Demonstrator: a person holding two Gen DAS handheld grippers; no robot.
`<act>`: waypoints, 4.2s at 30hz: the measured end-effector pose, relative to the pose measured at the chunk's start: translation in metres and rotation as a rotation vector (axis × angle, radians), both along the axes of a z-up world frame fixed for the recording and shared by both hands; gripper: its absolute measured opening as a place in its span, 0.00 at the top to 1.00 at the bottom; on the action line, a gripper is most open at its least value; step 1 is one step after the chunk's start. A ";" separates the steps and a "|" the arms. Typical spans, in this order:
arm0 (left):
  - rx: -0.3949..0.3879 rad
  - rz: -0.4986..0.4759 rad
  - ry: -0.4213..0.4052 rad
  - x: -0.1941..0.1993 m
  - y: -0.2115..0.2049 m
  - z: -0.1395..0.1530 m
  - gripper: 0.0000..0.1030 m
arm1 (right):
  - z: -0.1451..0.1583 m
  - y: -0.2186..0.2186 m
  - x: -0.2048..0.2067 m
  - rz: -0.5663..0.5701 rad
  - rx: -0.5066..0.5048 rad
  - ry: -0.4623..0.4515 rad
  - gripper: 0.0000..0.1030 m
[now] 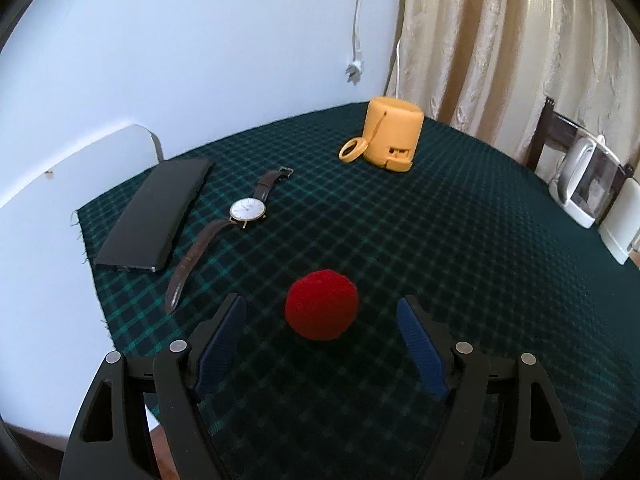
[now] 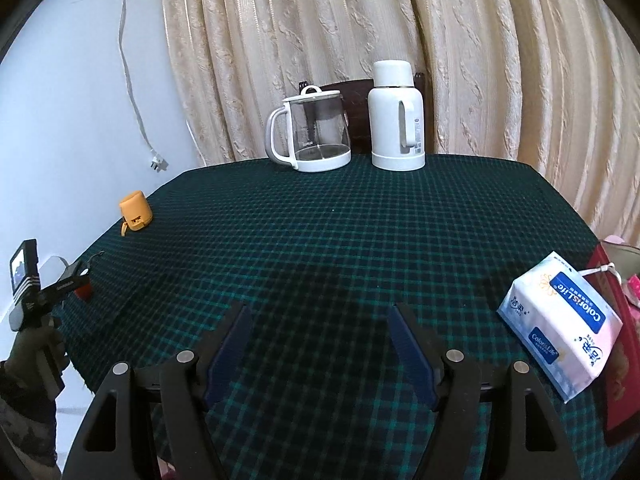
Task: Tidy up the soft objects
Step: 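Grasp the red pompom ball with the left tool, then carry the red pompom ball toward the tin box with the left tool, then drop the red pompom ball into the tin box and open the left tool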
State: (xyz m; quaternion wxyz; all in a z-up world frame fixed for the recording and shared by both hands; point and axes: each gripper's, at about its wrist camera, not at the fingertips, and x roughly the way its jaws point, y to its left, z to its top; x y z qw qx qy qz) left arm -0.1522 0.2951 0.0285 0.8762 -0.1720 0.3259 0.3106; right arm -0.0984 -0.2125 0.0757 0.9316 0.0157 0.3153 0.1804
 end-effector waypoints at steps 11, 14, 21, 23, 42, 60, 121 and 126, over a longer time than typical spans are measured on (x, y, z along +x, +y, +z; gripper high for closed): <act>-0.023 -0.037 0.029 0.010 0.005 -0.014 0.64 | -0.002 -0.006 0.001 -0.019 0.018 0.009 0.28; -0.021 -0.054 0.013 0.008 -0.001 -0.010 0.64 | -0.001 -0.009 0.000 -0.023 0.025 0.006 0.28; -0.006 -0.136 -0.027 0.012 -0.034 0.010 0.64 | 0.002 -0.019 -0.003 -0.048 0.047 -0.008 0.28; 0.003 -0.169 -0.037 0.014 -0.047 0.017 0.64 | 0.003 -0.025 -0.004 -0.061 0.056 -0.014 0.28; -0.005 -0.647 -0.097 0.066 -0.228 0.070 0.64 | 0.009 -0.115 -0.022 -0.266 0.135 -0.069 0.28; -0.035 -1.033 -0.107 0.094 -0.397 0.095 0.64 | 0.009 -0.247 -0.049 -0.550 0.244 -0.105 0.28; -0.151 -1.681 0.014 0.091 -0.710 0.053 0.39 | -0.021 -0.350 -0.102 -0.833 0.371 -0.170 0.26; -0.058 -1.600 -0.060 0.082 -0.692 0.070 0.27 | -0.021 -0.349 -0.103 -0.837 0.358 -0.165 0.24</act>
